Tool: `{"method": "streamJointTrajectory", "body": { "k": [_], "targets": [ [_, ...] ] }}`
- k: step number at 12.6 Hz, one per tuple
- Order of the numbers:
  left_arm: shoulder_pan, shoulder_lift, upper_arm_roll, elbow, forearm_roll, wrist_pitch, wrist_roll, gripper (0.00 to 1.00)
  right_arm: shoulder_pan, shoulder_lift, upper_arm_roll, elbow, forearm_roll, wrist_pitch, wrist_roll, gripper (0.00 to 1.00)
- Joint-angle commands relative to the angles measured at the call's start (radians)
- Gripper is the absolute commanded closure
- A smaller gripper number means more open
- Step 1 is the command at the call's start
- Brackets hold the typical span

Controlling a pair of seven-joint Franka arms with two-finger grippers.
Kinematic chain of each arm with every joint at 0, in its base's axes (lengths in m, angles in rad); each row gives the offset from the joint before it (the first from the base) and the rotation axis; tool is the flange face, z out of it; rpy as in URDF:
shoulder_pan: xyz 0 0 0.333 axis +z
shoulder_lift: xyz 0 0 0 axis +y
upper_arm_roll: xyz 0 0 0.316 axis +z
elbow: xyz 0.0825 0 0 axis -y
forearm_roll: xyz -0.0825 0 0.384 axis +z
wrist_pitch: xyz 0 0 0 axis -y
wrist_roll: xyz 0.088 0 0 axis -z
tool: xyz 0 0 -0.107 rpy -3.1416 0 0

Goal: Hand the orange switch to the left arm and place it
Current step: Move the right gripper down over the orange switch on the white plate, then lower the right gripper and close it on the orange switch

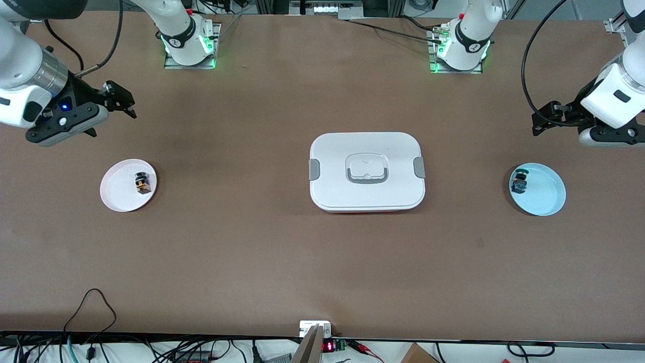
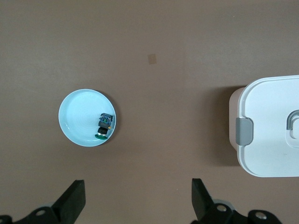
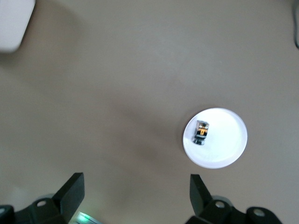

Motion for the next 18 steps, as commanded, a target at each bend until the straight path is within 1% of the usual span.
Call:
{"method": "streamJointTrajectory", "body": {
  "k": [1,5,6,7,8,9,11,14,16,18],
  "targets": [
    [-0.003,0.007,0.003,0.017,-0.021,-0.013,0.015,0.0,-0.055,0.026,0.009,-0.027,-0.009,0.019,-0.208,0.0],
    [0.0,0.006,0.003,0.016,-0.021,-0.016,0.015,0.0,-0.11,0.114,0.009,-0.058,-0.029,0.086,-0.583,0.0],
    [0.0,0.006,0.003,0.016,-0.021,-0.016,0.015,0.0,-0.117,0.136,0.011,-0.075,-0.058,0.124,-0.697,0.0],
    [0.0,0.006,0.003,0.016,-0.021,-0.017,0.016,0.0,-0.126,0.151,0.011,-0.11,-0.073,0.196,-0.83,0.0],
    [0.0,0.006,0.003,0.016,-0.021,-0.017,0.015,0.0,-0.129,0.164,0.011,-0.144,-0.078,0.259,-0.942,0.0],
    [0.0,0.006,0.003,0.016,-0.021,-0.017,0.015,0.0,-0.14,0.186,0.011,-0.161,-0.079,0.293,-1.021,0.0],
    [-0.002,0.006,0.003,0.016,-0.021,-0.017,0.015,0.0,-0.152,0.222,0.011,-0.188,-0.079,0.367,-1.134,0.0],
    [-0.002,0.006,0.003,0.017,-0.021,-0.017,0.015,0.0,-0.18,0.263,0.011,-0.263,-0.079,0.508,-1.286,0.0],
    [-0.002,0.007,0.003,0.017,-0.021,-0.017,0.015,0.0,-0.187,0.295,0.011,-0.325,-0.078,0.658,-1.386,0.0],
    [-0.002,0.006,0.003,0.017,-0.021,-0.016,0.015,0.0,-0.196,0.32,0.011,-0.383,-0.078,0.761,-1.466,0.0]
  ]
}}
